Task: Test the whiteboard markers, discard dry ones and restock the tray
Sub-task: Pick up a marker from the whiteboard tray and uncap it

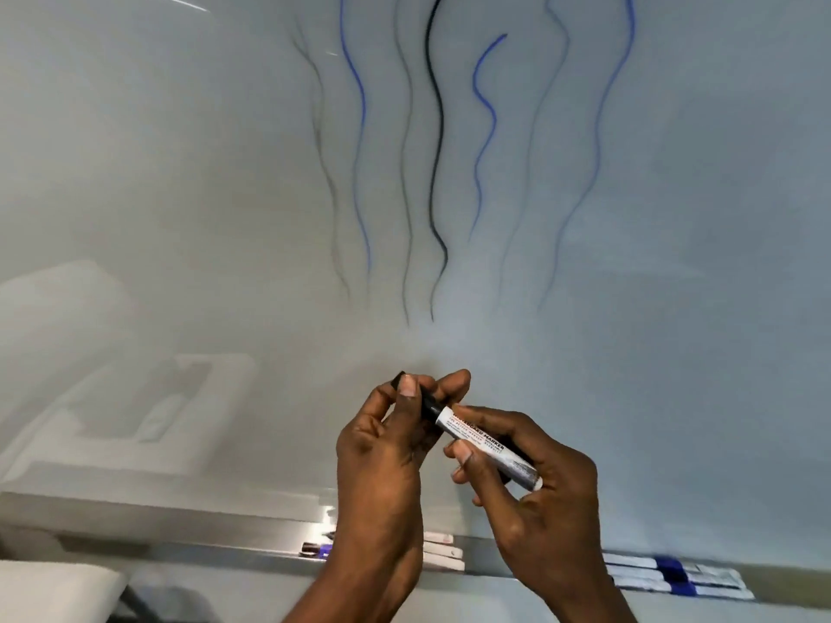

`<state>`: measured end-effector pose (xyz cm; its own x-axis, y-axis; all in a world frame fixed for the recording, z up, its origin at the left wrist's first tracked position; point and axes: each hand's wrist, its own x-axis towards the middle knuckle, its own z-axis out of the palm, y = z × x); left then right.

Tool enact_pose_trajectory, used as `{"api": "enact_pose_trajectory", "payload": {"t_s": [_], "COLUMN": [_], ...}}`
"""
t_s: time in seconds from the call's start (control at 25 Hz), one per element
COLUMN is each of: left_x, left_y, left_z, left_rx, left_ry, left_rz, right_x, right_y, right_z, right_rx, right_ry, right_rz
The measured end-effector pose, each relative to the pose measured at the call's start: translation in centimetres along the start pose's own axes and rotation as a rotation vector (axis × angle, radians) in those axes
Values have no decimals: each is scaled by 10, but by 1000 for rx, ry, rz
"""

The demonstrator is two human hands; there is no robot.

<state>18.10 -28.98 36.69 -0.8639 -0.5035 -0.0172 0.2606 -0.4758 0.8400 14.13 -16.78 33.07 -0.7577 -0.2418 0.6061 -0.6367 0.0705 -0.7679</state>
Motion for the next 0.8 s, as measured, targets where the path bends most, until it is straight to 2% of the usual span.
{"api": "enact_pose_trajectory", "payload": {"t_s": [0.16,0.28,0.48,0.56,0.68,0.8], "left_x": [-16,-26,-35,-41,-52,-58], "left_y": [-45,-76,-127,-150,-191,-234], "left_z": [19,36,62,67,62,43], "left_rx": [57,97,273,343,392,467], "left_ry": [-27,-95,-209,-191,-87,17], "left_rz": [-14,-34,-30,-46,-152,-235], "right_x": [-28,-44,-64,-75,-99,-134], "right_y": [21,30,59,75,105,144], "right_z": [-23,-46,-95,-111,-131,-141], "right_rx": [-2,112,679,795,627,395], "right_ry": [96,162,192,160,43,-27], "right_rz": [71,250,734,859,978,1013]}}
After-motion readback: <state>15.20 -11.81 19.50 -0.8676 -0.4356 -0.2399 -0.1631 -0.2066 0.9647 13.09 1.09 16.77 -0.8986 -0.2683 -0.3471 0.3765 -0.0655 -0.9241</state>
